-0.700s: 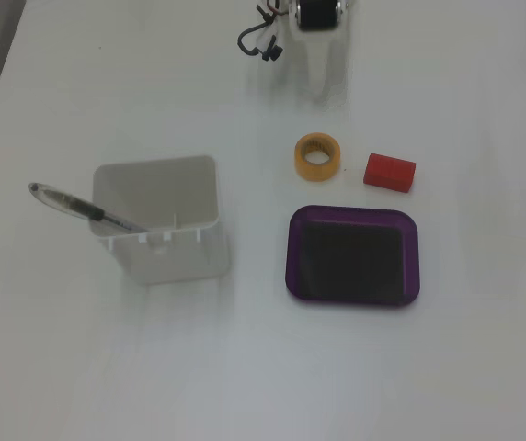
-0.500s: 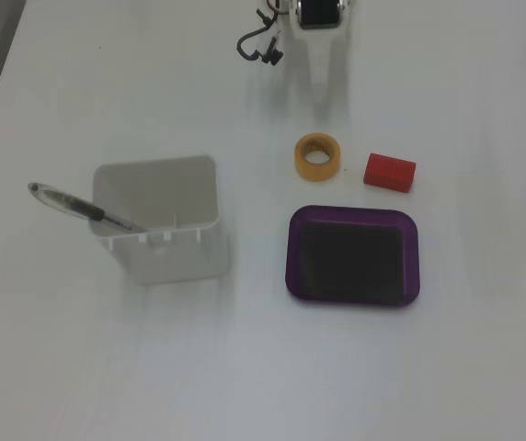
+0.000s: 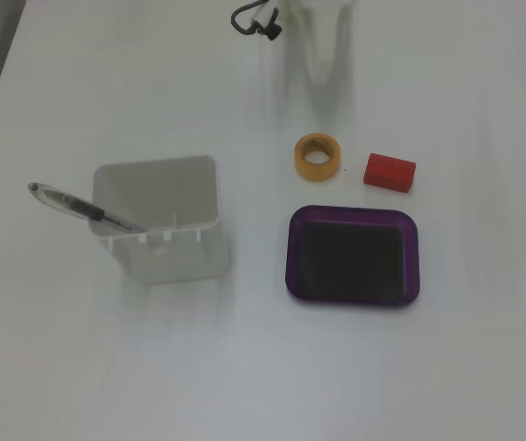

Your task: Grab up the yellow tape and put it in the box.

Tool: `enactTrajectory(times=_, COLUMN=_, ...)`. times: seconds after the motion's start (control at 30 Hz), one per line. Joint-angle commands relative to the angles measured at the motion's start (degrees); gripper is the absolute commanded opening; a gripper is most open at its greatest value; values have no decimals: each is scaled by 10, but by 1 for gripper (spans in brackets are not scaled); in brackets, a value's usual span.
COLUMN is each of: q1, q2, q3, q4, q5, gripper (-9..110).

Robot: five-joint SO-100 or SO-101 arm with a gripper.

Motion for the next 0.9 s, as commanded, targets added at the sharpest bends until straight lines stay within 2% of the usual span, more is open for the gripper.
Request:
enactTrajectory(times=0.0, q1=1, q2=-127, q3=-68, q4=2, q5=-7, gripper=9)
enactTrajectory(times=0.13, q1=-3, q2=-308, q3=-152, q4=3, q5=-5, gripper=13)
enactTrajectory(times=0.43, q1=0, q2=-653, q3=-348, q4=11, q5=19, gripper=13)
enactTrajectory(times=0.63, q1=-4, q2=-742, q3=-444, q4=11, q5=47, gripper=13)
enactTrajectory(times=0.87, q1=1, q2=-795, q3=-465, q4=-5, q5=46, gripper=13)
